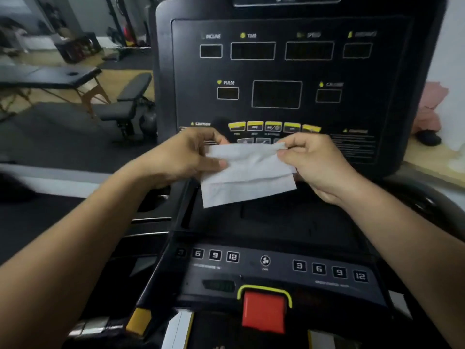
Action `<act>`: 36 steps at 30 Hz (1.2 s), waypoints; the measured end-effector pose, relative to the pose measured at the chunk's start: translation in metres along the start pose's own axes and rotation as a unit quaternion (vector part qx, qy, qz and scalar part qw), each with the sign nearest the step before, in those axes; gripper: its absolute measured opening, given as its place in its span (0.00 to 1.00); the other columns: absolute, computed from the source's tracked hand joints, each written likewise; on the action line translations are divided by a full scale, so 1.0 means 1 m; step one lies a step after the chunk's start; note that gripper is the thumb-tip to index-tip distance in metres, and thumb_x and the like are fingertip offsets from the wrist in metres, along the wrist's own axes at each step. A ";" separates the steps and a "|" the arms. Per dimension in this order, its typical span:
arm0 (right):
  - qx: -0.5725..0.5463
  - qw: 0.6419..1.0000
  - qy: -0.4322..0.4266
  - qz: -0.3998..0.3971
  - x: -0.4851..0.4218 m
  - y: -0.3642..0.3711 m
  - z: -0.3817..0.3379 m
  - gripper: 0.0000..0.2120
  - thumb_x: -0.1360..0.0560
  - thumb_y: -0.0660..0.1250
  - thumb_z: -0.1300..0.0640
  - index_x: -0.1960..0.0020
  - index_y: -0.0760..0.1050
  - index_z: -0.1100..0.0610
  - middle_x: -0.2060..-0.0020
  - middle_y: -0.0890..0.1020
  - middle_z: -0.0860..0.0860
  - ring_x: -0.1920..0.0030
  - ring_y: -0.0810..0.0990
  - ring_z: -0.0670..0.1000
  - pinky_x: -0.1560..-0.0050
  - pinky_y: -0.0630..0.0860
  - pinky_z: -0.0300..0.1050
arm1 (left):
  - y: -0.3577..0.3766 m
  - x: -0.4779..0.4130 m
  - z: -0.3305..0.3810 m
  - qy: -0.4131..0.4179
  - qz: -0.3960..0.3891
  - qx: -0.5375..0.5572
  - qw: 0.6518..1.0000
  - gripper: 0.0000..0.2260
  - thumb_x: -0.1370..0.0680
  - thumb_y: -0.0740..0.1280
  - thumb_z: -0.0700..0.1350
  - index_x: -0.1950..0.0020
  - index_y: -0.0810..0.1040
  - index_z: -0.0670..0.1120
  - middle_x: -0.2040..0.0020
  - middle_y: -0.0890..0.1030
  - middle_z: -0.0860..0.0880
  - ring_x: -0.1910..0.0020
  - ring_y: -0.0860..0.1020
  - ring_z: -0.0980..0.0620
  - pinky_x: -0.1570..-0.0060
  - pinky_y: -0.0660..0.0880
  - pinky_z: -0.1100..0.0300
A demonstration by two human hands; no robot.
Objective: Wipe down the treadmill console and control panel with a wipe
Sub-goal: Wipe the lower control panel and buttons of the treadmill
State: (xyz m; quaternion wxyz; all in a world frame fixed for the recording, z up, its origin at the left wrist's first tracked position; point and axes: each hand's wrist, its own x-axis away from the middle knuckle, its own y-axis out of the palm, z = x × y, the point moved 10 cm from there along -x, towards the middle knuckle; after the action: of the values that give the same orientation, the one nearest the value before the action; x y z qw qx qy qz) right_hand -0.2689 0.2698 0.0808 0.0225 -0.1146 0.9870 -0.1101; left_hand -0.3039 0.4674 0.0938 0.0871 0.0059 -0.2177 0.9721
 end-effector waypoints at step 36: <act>0.509 0.788 -0.139 -0.317 0.073 0.165 0.055 0.44 0.29 0.37 0.30 0.21 0.51 0.54 0.20 0.45 0.48 0.23 0.38 0.43 0.23 0.46 0.43 | 0.050 0.083 -0.096 0.067 -0.061 -0.496 0.864 0.35 0.23 0.37 0.60 0.20 0.56 0.44 0.20 0.58 0.45 0.20 0.51 0.51 0.21 0.44 0.54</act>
State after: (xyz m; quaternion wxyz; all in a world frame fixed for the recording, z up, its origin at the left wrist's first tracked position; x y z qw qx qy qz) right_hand -0.3724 0.3984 -0.0107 0.1779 -0.4071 0.6824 -0.5804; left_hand -0.3915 0.4777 -0.0104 0.1523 -0.0898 -0.6639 0.7266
